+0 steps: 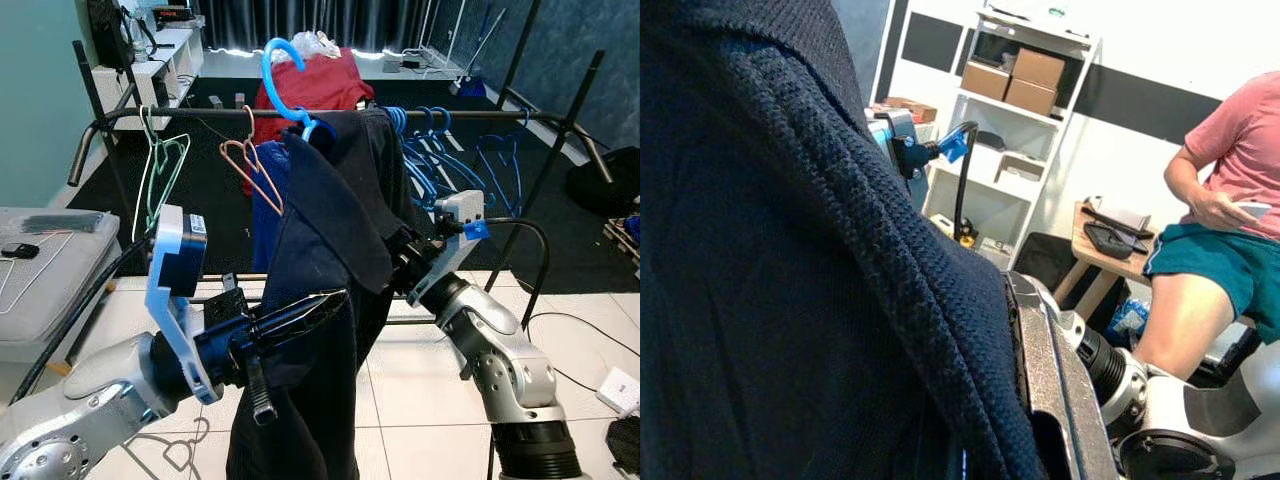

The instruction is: Hang hanger

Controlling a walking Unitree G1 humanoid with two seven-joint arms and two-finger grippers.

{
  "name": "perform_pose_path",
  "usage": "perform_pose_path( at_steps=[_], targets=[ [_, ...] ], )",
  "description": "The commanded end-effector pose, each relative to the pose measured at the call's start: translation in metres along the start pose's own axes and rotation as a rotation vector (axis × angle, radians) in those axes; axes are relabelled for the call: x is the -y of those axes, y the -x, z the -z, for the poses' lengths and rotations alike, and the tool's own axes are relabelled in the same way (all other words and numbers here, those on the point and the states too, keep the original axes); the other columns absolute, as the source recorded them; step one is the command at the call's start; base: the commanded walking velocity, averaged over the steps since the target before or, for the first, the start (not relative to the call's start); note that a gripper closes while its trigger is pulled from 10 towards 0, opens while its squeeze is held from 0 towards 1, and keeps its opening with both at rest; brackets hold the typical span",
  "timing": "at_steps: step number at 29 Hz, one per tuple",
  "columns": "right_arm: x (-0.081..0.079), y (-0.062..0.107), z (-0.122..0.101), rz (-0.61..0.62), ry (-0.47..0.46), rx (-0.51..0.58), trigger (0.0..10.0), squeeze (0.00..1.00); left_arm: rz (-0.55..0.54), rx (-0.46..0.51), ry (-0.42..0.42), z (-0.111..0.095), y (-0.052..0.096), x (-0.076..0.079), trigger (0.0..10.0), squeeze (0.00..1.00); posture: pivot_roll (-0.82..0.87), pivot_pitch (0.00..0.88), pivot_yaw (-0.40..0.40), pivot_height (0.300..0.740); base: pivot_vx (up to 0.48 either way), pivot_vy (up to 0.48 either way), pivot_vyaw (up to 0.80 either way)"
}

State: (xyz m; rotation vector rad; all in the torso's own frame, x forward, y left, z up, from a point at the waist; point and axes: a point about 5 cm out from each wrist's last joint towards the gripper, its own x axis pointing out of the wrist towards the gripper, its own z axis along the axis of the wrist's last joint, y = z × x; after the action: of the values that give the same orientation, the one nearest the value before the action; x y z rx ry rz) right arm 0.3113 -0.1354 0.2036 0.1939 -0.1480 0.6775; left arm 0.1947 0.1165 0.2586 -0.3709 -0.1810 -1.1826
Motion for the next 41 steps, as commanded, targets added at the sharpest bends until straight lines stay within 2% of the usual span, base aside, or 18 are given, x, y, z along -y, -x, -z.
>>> perform_pose_path(
  at_steps=[1, 8, 9, 12, 13, 20, 28, 30, 31, 32, 34, 35, 36, 37, 39, 40, 41],
  targets=[
    [-0.003, -0.001, 0.002, -0.007, 0.001, -0.013, 10.0, 0.0, 0.059, 0.009, -0.023, -0.006, -0.004, 0.009, 10.0, 0.0, 0.01, 0.0, -0.014, 0.74, 0.0, 0.0, 0.0],
    [0.001, -0.002, 0.003, 0.033, 0.012, -0.013, 10.0, 0.0, 0.074, 0.007, -0.016, -0.006, -0.005, 0.011, 10.0, 0.0, 0.01, 0.0, -0.014, 0.74, 0.0, 0.0, 0.0],
    [0.003, -0.003, 0.002, 0.055, 0.018, -0.004, 0.5, 0.0, 0.079, 0.005, -0.013, -0.005, -0.005, 0.012, 10.0, 0.0, 0.01, 0.0, -0.013, 0.74, 0.0, 0.0, 0.0],
    [0.003, -0.003, 0.002, 0.055, 0.018, -0.004, 0.5, 0.0, 0.079, 0.005, -0.013, -0.005, -0.005, 0.012, 10.0, 0.0, 0.01, 0.0, -0.013, 0.74, 0.0, 0.0, 0.0],
    [0.007, -0.003, -0.002, 0.082, 0.013, 0.025, 0.0, 0.0, 0.083, 0.0, -0.008, -0.005, -0.004, 0.013, 10.0, 0.0, 0.01, 0.0, -0.015, 0.74, 0.0, 0.0, 0.0],
    [0.015, -0.003, -0.013, 0.121, 0.009, 0.084, 0.0, 0.0, 0.069, -0.022, 0.0, -0.001, -0.001, 0.013, 10.0, 0.0, 0.01, 0.0, -0.017, 0.74, 0.0, 0.0, 0.0],
    [0.015, -0.003, -0.016, 0.114, 0.008, 0.094, 0.0, 0.0, 0.044, -0.028, -0.003, 0.0, -0.001, 0.009, 10.0, 0.0, 0.0, 0.0, -0.016, 0.74, 0.0, 0.0, 0.0],
    [0.014, -0.003, -0.017, 0.106, 0.01, 0.097, 0.0, 0.0, 0.007, -0.049, -0.02, 0.003, 0.001, 0.003, 10.0, 0.0, 0.0, 0.0, -0.015, 0.74, 0.0, 0.0, 0.0],
    [0.014, -0.002, -0.019, 0.098, 0.012, 0.098, 0.0, 0.0, -0.041, -0.08, -0.049, 0.006, 0.003, -0.004, 10.0, 0.0, 0.0, 0.0, -0.013, 0.74, 0.0, 0.0, 0.0],
    [0.014, -0.002, -0.019, 0.098, 0.012, 0.098, 0.0, 0.0, -0.041, -0.08, -0.049, 0.006, 0.003, -0.004, 10.0, 0.0, 0.0, 0.0, -0.013, 0.74, 0.0, 0.0, 0.0],
    [0.015, 0.001, -0.024, 0.081, 0.027, 0.097, 0.0, 0.0, -0.164, -0.179, -0.15, 0.012, 0.015, -0.023, 10.0, 0.0, 0.0, 0.0, -0.011, 0.74, 0.0, 0.0, 0.0],
    [0.015, 0.001, -0.024, 0.081, 0.027, 0.097, 0.0, 0.0, -0.164, -0.179, -0.15, 0.012, 0.015, -0.023, 10.0, 0.0, 0.0, 0.0, -0.011, 0.74, 0.0, 0.0, 0.0],
    [0.018, 0.004, -0.029, 0.078, 0.034, 0.108, 0.0, 0.0, -0.213, -0.259, -0.236, 0.015, 0.025, -0.033, 10.0, 0.0, 0.0, 0.0, -0.009, 0.74, 0.0, 0.0, 0.0],
    [0.018, 0.004, -0.029, 0.078, 0.034, 0.108, 0.0, 0.0, -0.213, -0.259, -0.236, 0.015, 0.025, -0.033, 10.0, 0.0, 0.0, 0.0, -0.009, 0.74, 0.0, 0.0, 0.0],
    [0.026, 0.011, -0.04, 0.093, 0.037, 0.138, 0.0, 0.0, -0.25, -0.373, -0.378, 0.009, 0.043, -0.043, 10.0, 0.0, -0.01, 0.0, -0.008, 0.74, 0.0, 0.0, 0.0],
    [0.026, 0.011, -0.04, 0.093, 0.037, 0.138, 0.0, 0.0, -0.25, -0.373, -0.378, 0.009, 0.043, -0.043, 10.0, 0.0, -0.01, 0.0, -0.008, 0.74, 0.0, 0.0, 0.0],
    [0.028, 0.013, -0.044, 0.1, 0.034, 0.149, 0.0, 0.0, -0.254, -0.396, -0.416, 0.006, 0.048, -0.046, 10.0, 0.0, -0.01, 0.0, -0.008, 0.74, 0.0, 0.0, 0.0]
  ],
)
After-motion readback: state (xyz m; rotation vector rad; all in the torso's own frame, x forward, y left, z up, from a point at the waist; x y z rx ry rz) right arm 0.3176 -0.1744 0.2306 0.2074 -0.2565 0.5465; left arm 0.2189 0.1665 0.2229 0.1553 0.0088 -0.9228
